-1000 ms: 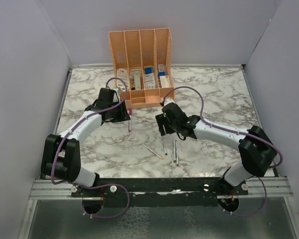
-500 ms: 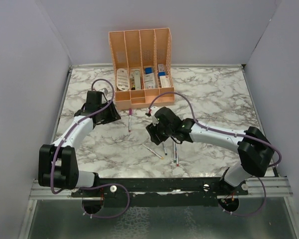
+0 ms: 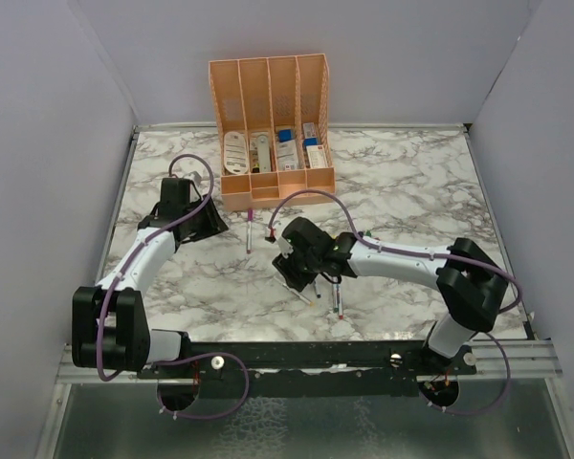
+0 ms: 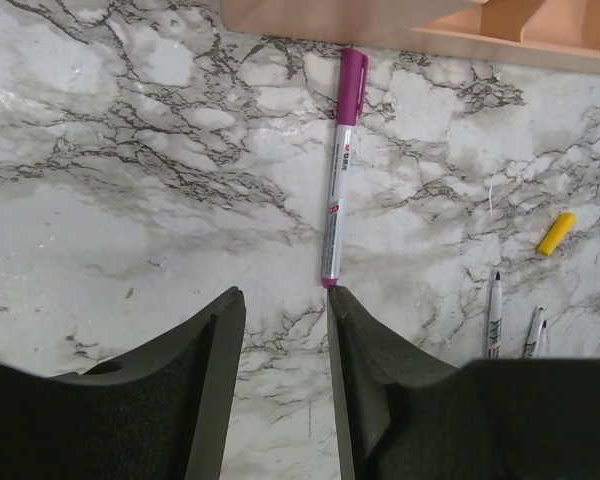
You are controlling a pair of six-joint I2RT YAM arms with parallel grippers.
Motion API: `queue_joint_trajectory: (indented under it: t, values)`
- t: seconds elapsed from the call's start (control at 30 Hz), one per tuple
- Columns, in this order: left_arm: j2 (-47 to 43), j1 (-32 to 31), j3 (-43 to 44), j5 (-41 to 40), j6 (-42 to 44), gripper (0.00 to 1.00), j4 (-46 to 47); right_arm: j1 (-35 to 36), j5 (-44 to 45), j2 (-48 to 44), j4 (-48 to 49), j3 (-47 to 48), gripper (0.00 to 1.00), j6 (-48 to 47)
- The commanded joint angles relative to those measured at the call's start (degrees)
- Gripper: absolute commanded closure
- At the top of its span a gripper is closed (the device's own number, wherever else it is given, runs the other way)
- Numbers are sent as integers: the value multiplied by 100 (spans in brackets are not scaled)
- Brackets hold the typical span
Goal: Insert the pens into the pen caps
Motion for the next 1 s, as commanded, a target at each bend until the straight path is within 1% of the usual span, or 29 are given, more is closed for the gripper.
queue_joint_trajectory:
  t: [0.0, 0.13, 0.37, 0.57, 0.8, 0.97]
  values:
    - [-165, 47, -86, 12, -21, 59, 59, 74, -336, 178, -183, 222, 55, -164]
    - [-200, 57, -122, 0, -12, 59, 61, 94, -477, 328, -229, 265, 57, -165]
    - [-171, 71, -134, 7, 35, 58, 60, 138, -655, 491, -290, 307, 58, -191]
    - [-210, 78, -166, -10, 52, 58, 61, 177, -712, 708, -402, 401, 67, -206]
    - [-244, 86, -174, -29, 79, 59, 76, 210, -475, 944, -641, 594, 68, -179]
    - [-313, 87, -176, -37, 110, 58, 62, 229, -370, 1142, -818, 697, 75, -100]
